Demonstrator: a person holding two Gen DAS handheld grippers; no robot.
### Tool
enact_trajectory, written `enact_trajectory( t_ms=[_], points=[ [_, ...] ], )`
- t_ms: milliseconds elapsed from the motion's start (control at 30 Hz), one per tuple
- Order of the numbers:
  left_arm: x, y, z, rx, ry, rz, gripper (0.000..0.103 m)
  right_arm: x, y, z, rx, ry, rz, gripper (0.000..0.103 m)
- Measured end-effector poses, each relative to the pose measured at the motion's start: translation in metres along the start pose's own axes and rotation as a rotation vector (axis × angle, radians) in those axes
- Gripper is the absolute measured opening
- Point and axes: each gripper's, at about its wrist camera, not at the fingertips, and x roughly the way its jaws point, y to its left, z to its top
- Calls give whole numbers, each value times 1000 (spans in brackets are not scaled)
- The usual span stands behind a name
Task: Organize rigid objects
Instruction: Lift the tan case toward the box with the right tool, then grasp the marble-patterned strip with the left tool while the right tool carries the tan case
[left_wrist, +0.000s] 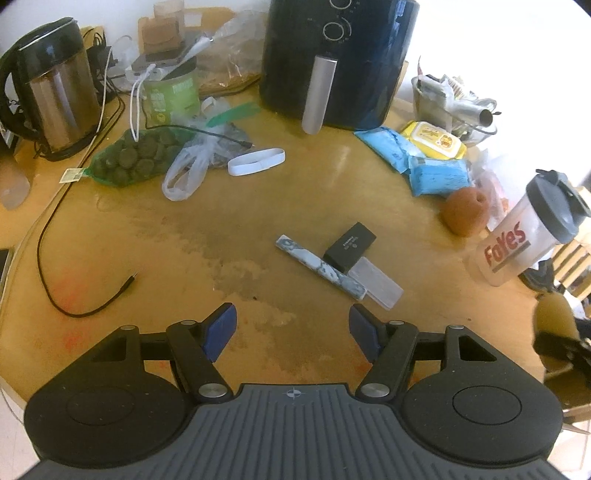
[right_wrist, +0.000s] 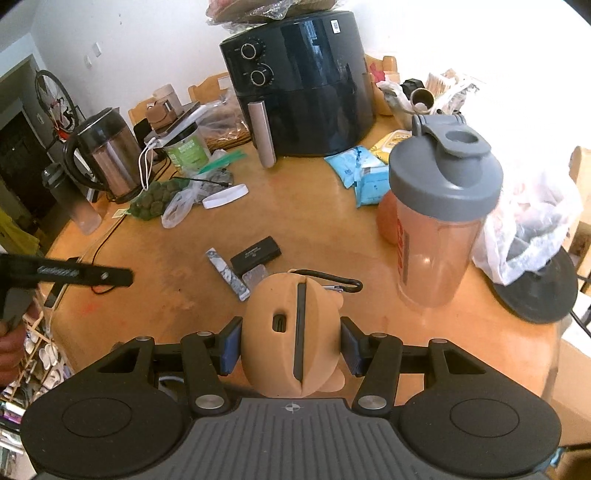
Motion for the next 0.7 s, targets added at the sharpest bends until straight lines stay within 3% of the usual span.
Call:
enact_trajectory(
  t_ms=[700],
  points=[
    [75, -10, 26, 89, 51, 39, 66, -27, -7, -24, 75, 3, -63, 57]
  ],
)
